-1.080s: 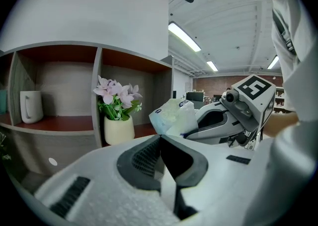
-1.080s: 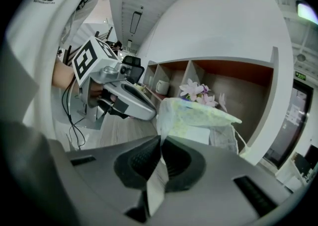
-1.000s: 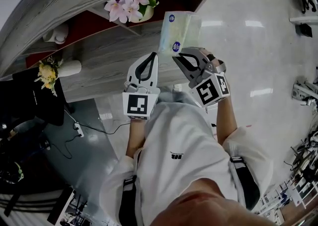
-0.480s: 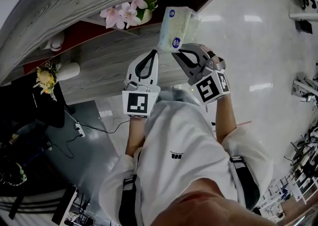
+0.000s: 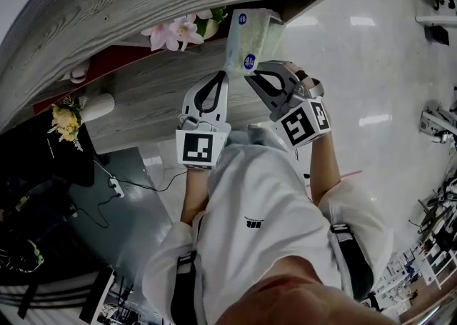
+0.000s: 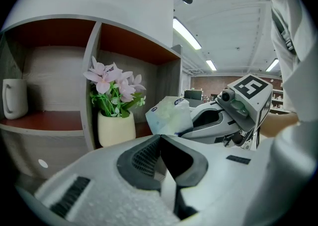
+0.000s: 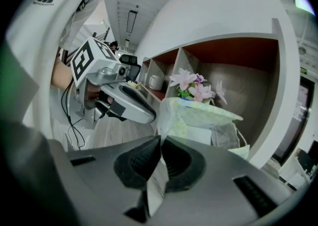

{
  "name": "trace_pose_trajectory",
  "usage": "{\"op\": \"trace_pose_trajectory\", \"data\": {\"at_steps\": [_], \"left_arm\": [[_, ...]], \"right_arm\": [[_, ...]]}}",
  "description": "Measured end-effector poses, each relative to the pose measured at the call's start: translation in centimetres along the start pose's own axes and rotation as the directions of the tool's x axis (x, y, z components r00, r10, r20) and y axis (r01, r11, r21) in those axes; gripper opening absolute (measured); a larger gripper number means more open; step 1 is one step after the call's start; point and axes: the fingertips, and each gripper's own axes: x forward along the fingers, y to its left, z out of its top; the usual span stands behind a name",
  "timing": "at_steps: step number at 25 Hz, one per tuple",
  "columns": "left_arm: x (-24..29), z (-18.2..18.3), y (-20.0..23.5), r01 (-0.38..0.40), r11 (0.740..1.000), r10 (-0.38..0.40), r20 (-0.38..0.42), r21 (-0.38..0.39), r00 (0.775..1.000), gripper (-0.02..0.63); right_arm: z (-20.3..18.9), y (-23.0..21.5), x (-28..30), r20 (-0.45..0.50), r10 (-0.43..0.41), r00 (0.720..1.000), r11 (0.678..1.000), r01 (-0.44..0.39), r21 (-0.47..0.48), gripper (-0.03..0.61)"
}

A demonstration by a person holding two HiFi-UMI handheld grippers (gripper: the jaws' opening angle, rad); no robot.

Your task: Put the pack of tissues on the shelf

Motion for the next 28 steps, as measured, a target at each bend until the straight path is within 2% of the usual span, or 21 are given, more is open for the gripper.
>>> {"op": "trace_pose_trajectory", "data": {"at_steps": [8, 15, 28], "left_arm": [[0.9, -0.8, 1.0, 0.01, 1.0, -0.01, -0.017, -0.006, 1.0, 0.025], [1.7, -1.5, 1.8, 0.016, 1.0, -0.017, -0.033, -0.024, 0.999, 0.026], [3.7, -1.6, 2.3, 0.049, 0.998, -0.05, -0.041, -0.029, 0.998, 0.026]], "right_arm": [[-0.4, 0.0, 1.4, -0.02, 0.061, 0.998, 0.998, -0.062, -0.024, 0.026], [-0.9, -0.6, 2.4, -0.037, 0.071, 0.997, 0.997, -0.072, -0.02, 0.026], [-2.6, -4.0, 3.0, -0.053, -0.035, 0.998, 0.999, 0.036, 0.014, 0.028]]}}
